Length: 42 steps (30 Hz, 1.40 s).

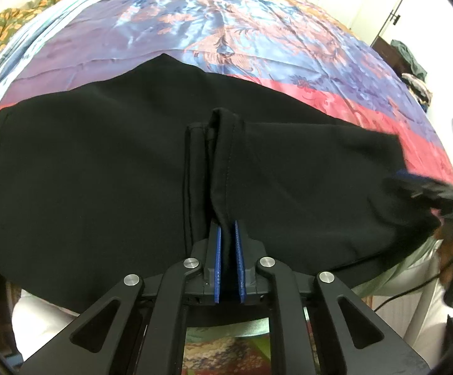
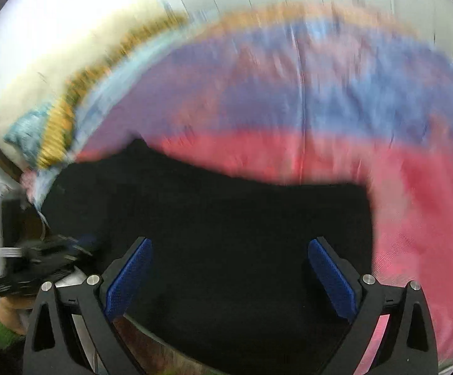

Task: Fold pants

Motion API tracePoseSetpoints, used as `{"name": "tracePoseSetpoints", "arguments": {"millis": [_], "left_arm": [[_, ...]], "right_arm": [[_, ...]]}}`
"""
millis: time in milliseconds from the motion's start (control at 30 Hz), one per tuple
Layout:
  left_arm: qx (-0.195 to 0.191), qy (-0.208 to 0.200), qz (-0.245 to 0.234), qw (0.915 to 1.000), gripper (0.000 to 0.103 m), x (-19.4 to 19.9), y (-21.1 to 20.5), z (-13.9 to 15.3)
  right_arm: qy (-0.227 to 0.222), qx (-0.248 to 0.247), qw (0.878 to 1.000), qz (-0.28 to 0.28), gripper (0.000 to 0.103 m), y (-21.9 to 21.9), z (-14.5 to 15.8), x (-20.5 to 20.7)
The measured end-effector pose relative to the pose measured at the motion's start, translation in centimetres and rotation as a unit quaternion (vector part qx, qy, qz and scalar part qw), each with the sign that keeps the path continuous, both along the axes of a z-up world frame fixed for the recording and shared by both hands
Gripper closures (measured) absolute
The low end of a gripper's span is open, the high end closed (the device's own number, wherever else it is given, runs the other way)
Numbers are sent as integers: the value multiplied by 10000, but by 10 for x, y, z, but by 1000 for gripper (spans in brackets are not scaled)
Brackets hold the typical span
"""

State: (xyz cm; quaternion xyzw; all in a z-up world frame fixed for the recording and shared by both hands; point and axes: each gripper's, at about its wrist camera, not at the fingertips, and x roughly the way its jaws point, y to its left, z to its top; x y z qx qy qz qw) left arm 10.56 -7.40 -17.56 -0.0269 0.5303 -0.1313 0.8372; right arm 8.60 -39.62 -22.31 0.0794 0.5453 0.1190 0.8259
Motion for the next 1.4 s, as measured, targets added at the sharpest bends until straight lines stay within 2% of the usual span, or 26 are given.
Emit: {"name": "tracePoseSetpoints", "arguments": {"millis": [33, 133, 267, 333, 367, 400, 433, 467, 567, 600, 667, 800, 867, 1033, 1400], "left_arm": [[-6, 1, -5, 10000, 93, 0, 0, 0], [-103, -11, 0, 9999, 93, 0, 2, 0], [-335, -5, 56, 9994, 80, -3, 4, 5], [-454, -58, 80, 9989, 61, -8, 4, 11], [-457, -118, 96, 9988, 55, -10, 3, 15], [-413, -211, 130, 9988, 43, -14, 2, 19], [-349, -314, 182, 9987, 37, -18, 2, 24], [-334, -394, 220, 9984, 36, -22, 2, 28], [-394, -458, 365, 9975, 34, -29, 6, 32], [-369, -477, 437, 9972, 33, -30, 8, 32], [-279, -536, 606, 9963, 30, -33, 13, 32], [-176, -571, 858, 9945, 28, -37, 21, 27], [-123, -561, 983, 9935, 28, -36, 25, 24], [-113, -500, 1172, 9918, 28, -36, 31, 19], [-63, -463, 1322, 9901, 24, -36, 34, 13]], "right_arm": [[-34, -110, 9999, 37, 3, 3, -7, 0], [-396, -470, 9980, 175, 2, 14, 4, -8], [-1066, -199, 9941, -16, 3, 9, 44, -34], [-1463, -218, 9890, -76, 3, 11, 63, -56], [-1571, -187, 9874, -75, 2, 14, 67, -63], [-1669, -174, 9858, -57, 1, 17, 68, -72], [-1704, -206, 9852, -11, 1, 21, 63, -82], [-1658, -231, 9859, 26, 1, 22, 57, -85], [-895, -278, 9956, 33, 0, 26, 18, -83], [-788, -284, 9965, -1, 0, 25, 11, -83], [-921, -325, 9952, 35, 0, 25, 16, -84], [-1602, -316, 9866, -42, 1, 23, 42, -93], [-1699, -436, 9845, 2, 0, 27, 42, -96], [-1253, -349, 9915, -21, 1, 23, 23, -90], [-1181, -381, 9922, -91, 0, 23, 15, -87]]}}
